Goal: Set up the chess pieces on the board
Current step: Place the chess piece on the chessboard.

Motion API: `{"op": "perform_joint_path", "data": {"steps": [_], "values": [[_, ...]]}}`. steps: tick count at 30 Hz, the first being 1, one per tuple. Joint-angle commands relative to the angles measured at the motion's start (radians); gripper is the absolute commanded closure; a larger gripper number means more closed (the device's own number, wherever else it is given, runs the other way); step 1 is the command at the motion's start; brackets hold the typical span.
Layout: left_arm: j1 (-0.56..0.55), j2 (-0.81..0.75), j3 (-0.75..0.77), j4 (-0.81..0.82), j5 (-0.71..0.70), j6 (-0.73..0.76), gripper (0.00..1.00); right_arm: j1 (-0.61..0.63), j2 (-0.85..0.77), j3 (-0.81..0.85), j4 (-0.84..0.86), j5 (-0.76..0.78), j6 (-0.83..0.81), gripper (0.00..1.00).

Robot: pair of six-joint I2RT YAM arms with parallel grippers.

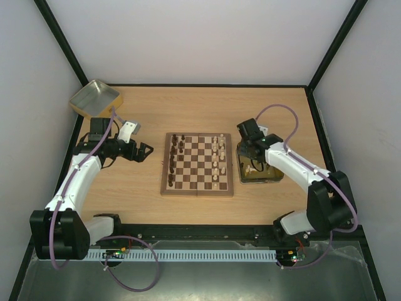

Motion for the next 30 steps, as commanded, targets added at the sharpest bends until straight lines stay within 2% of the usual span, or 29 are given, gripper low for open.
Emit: {"op": "perform_joint_path", "data": {"steps": [1,9,30], "values": [[-0.007,0.000,-0.008,-0.009,0.004,0.011,0.01,0.097,-0.050,0.054,-0.088,0.052,0.046,0.92],[-0.006,-0.001,-0.009,-0.009,0.002,0.008,0.01,0.219,-0.041,0.073,-0.101,0.065,0.090,0.92],[-0.007,0.013,-0.008,-0.009,0.002,0.008,0.01,0.285,0.059,0.040,0.002,0.010,0.108,0.92]]}}
